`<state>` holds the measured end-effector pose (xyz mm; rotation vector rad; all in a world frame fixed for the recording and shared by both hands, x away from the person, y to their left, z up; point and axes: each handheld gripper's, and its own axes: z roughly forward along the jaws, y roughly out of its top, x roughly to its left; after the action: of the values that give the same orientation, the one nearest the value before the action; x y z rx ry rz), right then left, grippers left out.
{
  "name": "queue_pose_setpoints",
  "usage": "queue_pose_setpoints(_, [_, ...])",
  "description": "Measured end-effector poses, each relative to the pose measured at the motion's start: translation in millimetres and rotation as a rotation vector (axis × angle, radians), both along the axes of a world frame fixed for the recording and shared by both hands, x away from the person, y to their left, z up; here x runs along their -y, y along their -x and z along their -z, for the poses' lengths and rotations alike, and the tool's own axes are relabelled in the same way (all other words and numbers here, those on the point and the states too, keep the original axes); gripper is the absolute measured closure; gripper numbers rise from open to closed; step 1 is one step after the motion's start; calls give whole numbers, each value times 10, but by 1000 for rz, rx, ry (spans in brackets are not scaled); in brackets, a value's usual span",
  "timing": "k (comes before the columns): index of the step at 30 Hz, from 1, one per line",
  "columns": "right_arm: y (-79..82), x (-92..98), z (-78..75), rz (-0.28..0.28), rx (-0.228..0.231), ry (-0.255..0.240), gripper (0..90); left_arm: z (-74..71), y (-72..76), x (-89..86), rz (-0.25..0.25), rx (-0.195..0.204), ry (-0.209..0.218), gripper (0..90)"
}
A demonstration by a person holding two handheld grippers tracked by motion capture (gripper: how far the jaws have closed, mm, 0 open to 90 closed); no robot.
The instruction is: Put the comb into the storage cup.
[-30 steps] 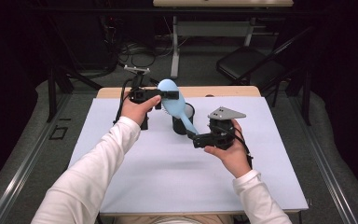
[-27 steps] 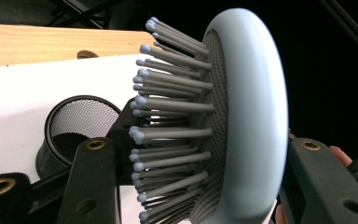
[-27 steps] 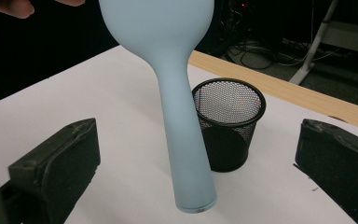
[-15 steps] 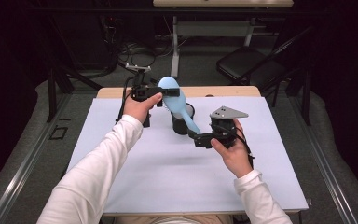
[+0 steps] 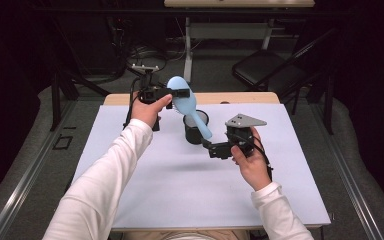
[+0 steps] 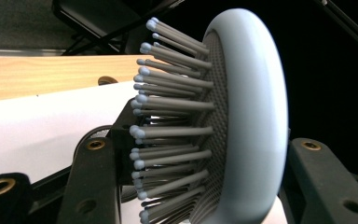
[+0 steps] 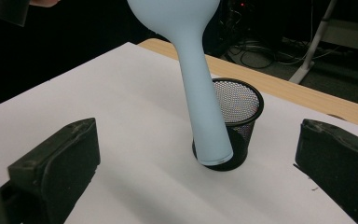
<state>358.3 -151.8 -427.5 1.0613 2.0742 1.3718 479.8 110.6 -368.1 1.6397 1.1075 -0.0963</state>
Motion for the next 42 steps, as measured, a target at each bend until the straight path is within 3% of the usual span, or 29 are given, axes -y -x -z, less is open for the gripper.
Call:
queue_pose_setpoints(19, [2,13,-4,8,-2,0,0,-93,-85,-58,-33,47,-13,485])
queue_pose_setpoints(42, [5,-7,7,4,-2,13,0,-73,-237,-155,-139,87,-40,485])
